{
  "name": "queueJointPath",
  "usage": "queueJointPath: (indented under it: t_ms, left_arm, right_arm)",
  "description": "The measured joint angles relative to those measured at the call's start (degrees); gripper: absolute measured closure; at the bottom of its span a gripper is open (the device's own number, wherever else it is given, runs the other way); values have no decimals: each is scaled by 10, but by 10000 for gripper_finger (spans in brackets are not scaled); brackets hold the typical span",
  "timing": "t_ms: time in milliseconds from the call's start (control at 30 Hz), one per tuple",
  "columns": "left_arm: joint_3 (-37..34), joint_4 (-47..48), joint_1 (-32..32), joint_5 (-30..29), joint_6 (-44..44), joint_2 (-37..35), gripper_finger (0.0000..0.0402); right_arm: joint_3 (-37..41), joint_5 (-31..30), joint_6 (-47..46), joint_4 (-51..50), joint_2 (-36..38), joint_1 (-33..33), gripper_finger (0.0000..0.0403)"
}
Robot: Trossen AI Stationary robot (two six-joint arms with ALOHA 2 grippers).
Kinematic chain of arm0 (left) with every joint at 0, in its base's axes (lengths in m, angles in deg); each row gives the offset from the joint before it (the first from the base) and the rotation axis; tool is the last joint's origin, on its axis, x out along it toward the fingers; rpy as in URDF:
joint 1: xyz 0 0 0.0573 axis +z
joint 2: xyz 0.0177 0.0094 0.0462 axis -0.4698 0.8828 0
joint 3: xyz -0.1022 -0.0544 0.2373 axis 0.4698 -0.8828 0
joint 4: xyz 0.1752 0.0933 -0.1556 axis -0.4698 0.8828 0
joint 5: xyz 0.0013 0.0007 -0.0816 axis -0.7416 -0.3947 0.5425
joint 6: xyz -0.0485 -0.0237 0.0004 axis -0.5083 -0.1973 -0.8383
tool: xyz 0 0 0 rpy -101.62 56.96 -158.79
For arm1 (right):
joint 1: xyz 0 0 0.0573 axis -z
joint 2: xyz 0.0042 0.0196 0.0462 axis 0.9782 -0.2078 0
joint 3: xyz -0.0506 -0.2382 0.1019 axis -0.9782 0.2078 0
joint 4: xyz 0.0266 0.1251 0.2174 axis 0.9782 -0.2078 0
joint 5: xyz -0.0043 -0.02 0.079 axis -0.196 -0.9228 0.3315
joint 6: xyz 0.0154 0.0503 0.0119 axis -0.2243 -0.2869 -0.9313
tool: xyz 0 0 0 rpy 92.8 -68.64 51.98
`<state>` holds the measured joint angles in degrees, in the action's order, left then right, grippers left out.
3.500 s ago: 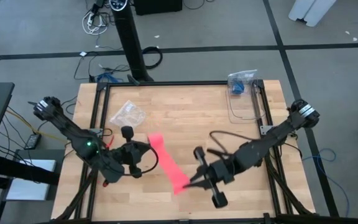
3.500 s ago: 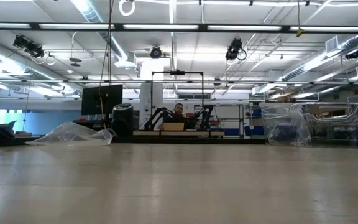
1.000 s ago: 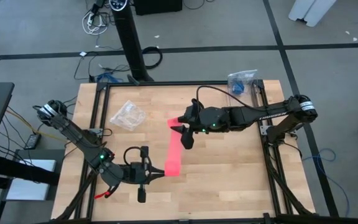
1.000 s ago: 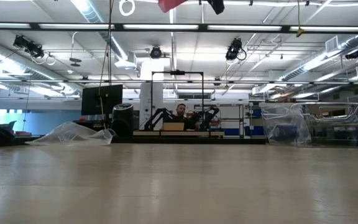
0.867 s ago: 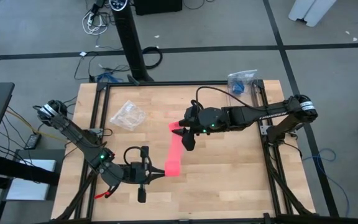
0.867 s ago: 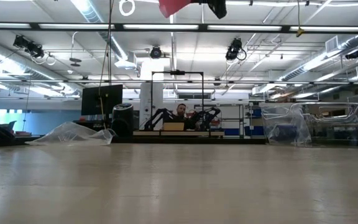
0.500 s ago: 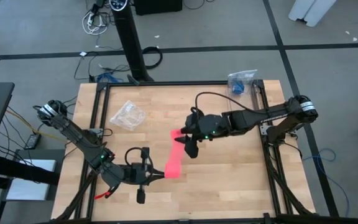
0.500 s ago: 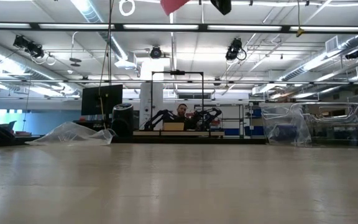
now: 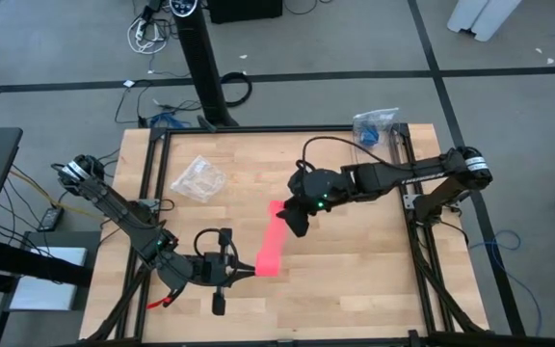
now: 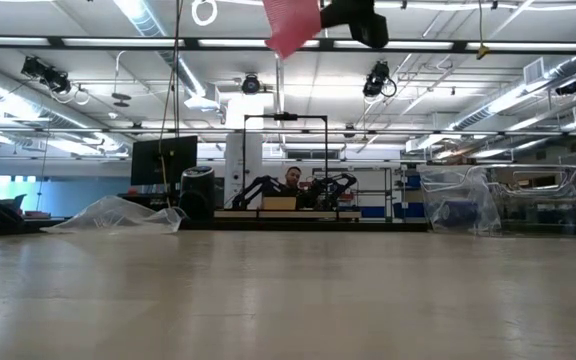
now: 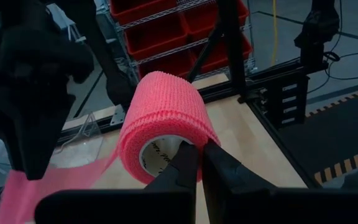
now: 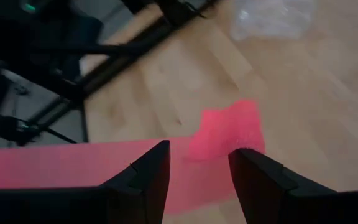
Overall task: Roll bandage
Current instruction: Roll the pink bandage
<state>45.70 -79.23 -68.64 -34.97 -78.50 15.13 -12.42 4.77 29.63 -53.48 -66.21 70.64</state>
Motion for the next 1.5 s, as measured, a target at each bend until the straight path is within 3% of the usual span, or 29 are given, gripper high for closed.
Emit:
queueJointPath:
  t_ms: [233,433,533,700,967,1133,1267,1500]
  left_arm:
    - [0,2,0,8,0,0,389]
    - [0,3,6,15,-4,0,389]
    - [0,4,6,15,-11,0,389]
    - [0,4,8,15,-13,0,389]
    - [0,9,13,8,-11,-14,389]
    - [25,68,14,-14,-27,-42,389]
    - [56,102,14,-17,-34,-47,389]
    - [103,127,14,-17,-25,-46,389]
  right_arm:
    - [0,30,93,-16,0,6,237]
    - [0,-14,188,-7,1,-25,237]
    - [0,-13,183,-5,1,-32,237]
    - [0,0,55,-57,2,-19,237]
    - [0,-16,97,-179,23,-9,239]
    - [7,-87,139,-193,52,-62,253]
    - [87,-112,179,-45,78,-116,262]
    - [317,-148,272,452,70,-191,272]
